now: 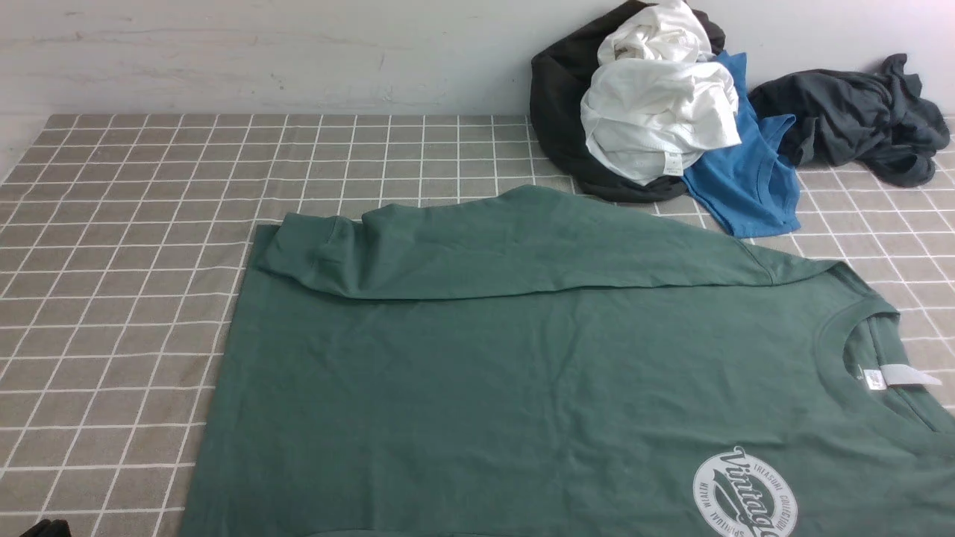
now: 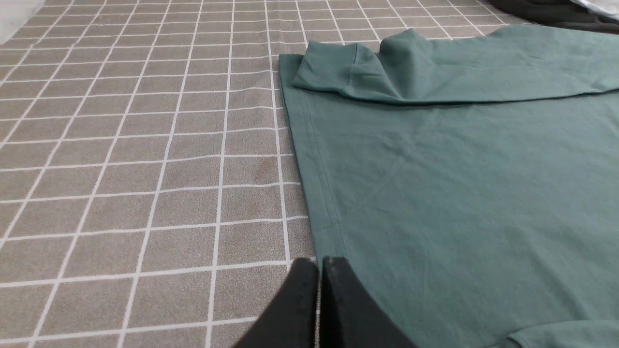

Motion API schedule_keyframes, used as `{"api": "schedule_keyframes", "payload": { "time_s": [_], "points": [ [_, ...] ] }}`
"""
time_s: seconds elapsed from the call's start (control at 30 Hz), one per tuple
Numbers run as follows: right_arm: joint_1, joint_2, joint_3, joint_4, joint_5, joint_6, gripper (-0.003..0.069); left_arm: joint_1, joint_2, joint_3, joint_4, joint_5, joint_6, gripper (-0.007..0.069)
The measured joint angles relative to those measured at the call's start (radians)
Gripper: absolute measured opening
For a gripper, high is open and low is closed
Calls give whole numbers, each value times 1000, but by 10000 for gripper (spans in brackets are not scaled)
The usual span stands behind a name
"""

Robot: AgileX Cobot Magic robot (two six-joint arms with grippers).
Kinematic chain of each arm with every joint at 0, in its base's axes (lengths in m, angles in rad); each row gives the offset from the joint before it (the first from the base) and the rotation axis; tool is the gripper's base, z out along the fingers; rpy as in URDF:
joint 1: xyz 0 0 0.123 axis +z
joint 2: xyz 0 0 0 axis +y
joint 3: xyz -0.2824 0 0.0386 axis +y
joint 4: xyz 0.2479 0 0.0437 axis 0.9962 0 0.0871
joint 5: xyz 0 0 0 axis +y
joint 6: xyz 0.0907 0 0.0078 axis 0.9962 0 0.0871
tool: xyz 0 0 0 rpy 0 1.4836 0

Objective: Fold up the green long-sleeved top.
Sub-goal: Use the left arm to clamp the cuff closest to it

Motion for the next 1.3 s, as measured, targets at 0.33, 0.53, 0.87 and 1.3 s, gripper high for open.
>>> {"api": "schedule_keyframes", "payload": {
  "time_s": [0.33, 0.53, 0.87, 1.3],
  "points": [
    [0, 0, 0, 0, 0, 0, -16, 0, 0, 0, 0, 0, 0, -7],
    [0, 0, 0, 0, 0, 0, -16, 0, 0, 0, 0, 0, 0, -7],
    [0, 0, 0, 0, 0, 0, -16, 0, 0, 0, 0, 0, 0, -7],
    [0, 0, 0, 0, 0, 0, -16, 0, 0, 0, 43, 0, 25, -7]
  ]
}}
